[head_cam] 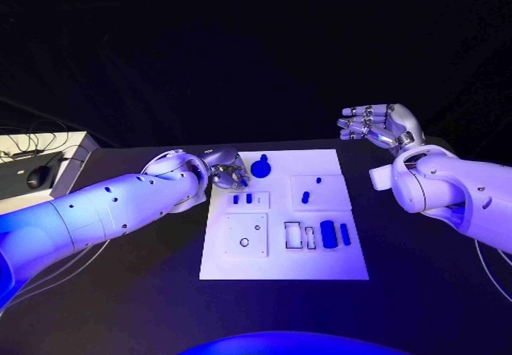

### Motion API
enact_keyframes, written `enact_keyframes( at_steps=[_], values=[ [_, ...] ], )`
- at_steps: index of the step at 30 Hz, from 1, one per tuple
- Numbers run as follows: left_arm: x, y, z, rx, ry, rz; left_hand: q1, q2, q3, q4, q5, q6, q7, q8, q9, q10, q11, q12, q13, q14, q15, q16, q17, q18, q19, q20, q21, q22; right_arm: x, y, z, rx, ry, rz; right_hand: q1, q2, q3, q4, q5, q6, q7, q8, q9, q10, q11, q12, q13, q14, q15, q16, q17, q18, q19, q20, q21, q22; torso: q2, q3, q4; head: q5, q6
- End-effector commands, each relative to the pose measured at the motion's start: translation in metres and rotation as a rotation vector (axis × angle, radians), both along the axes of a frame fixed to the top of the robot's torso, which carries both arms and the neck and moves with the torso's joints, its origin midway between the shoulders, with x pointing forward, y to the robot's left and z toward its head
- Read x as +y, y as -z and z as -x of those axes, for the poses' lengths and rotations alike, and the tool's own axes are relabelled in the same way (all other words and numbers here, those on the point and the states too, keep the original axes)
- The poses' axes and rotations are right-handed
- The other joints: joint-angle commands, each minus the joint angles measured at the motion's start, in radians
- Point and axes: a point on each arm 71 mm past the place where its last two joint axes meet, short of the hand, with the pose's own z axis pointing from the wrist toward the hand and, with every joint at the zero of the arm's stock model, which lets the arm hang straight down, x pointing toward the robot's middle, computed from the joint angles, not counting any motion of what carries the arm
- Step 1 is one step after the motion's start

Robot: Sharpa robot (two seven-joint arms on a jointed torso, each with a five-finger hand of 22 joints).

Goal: Assemble the parts on the task board

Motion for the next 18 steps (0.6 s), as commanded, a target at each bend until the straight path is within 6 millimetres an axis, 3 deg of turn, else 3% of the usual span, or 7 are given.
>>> enact_keyframes(
  at_steps=[1,18],
  values=[
    [-0.0026,0.0010,0.0008,0.000,0.011,-0.005,-0.005,-0.005,0.006,-0.002,-0.002,0.002,0.004,-0.004,0.001,0.000,0.005,0.001,0.001,0.004,-0.001,-0.005,0.001,0.015,-0.001,-0.001,0.003,0.013,0.0013,-0.0008,0.0004,-0.009,-0.016,-0.003,0.004,0.001,0.002,-0.006,0.004,-0.004,0.004,-0.006,-0.001,-0.008,0.001,-0.004,-0.001,-0.008,0.001,-0.003,-0.001,0.002,-0.006,0.000,0.005,-0.002,0.000,-0.0003,0.0008,0.000,0.000],
    [-0.0082,0.0034,-0.0006,0.016,0.013,-0.023,-0.004,-0.004,0.006,0.000,-0.003,0.004,0.003,-0.004,0.001,0.003,0.004,0.001,0.001,0.005,-0.001,-0.003,0.004,0.015,-0.001,-0.001,0.005,0.013,0.0011,-0.0008,0.0004,-0.009,-0.016,-0.003,0.004,0.001,0.002,-0.006,0.004,-0.004,0.004,-0.006,-0.001,-0.008,0.001,-0.004,-0.001,-0.008,0.001,-0.003,-0.001,0.002,-0.006,0.000,0.005,-0.002,0.000,-0.0006,0.0001,-0.002,0.000]
  ],
)
